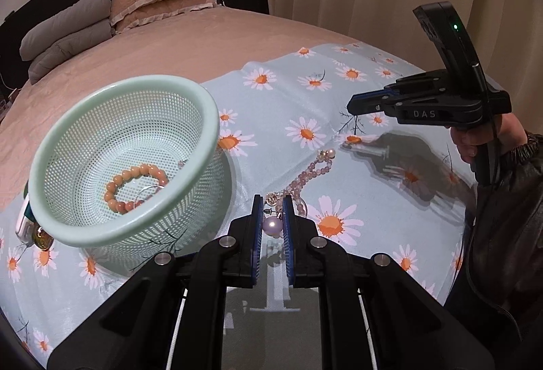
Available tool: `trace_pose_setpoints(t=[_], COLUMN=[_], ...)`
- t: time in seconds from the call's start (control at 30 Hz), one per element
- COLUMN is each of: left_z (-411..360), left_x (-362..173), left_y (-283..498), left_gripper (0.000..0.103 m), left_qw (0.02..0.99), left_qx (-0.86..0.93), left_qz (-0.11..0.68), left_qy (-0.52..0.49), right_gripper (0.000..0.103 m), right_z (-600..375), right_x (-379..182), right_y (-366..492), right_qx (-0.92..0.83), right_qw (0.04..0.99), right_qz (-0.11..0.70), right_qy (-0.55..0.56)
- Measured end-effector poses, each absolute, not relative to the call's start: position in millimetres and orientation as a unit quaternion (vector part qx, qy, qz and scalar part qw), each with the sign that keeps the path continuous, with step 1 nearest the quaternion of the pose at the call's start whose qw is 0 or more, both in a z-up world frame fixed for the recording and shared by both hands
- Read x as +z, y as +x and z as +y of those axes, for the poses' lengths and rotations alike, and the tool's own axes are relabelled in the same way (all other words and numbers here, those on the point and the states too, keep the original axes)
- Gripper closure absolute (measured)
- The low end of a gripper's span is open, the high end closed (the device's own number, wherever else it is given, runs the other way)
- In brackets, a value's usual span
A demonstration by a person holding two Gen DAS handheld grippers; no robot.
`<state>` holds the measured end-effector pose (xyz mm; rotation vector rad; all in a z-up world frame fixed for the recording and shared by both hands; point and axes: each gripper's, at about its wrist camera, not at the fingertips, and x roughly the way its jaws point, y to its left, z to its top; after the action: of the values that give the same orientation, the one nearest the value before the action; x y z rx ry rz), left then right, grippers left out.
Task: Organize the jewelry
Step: 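Carry the pearl pendant into the green basket and open the left gripper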
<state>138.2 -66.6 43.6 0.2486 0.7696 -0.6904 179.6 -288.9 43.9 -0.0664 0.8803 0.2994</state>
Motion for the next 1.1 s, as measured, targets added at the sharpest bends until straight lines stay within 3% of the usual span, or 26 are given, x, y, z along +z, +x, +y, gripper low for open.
trace_pose_setpoints(t=[0.67,1.1], left_z=[-16,10], left_x=[79,75], left_y=[163,183], left_gripper=[0.091,0.091], left_qw=[0.907,0.916], left_qx=[-0.257,-0.212], left_qz=[0.326,0.334], left_qy=[0.073,0.059], right_gripper=[0.091,0.091], right_z=[-218,-143], right_x=[99,100], right_y=[182,211], right_qx=[0.237,0.302], right_qw=[0.901,0.881], right_qz=[0.352,0.335], right_qy=[-0.094,-0.142])
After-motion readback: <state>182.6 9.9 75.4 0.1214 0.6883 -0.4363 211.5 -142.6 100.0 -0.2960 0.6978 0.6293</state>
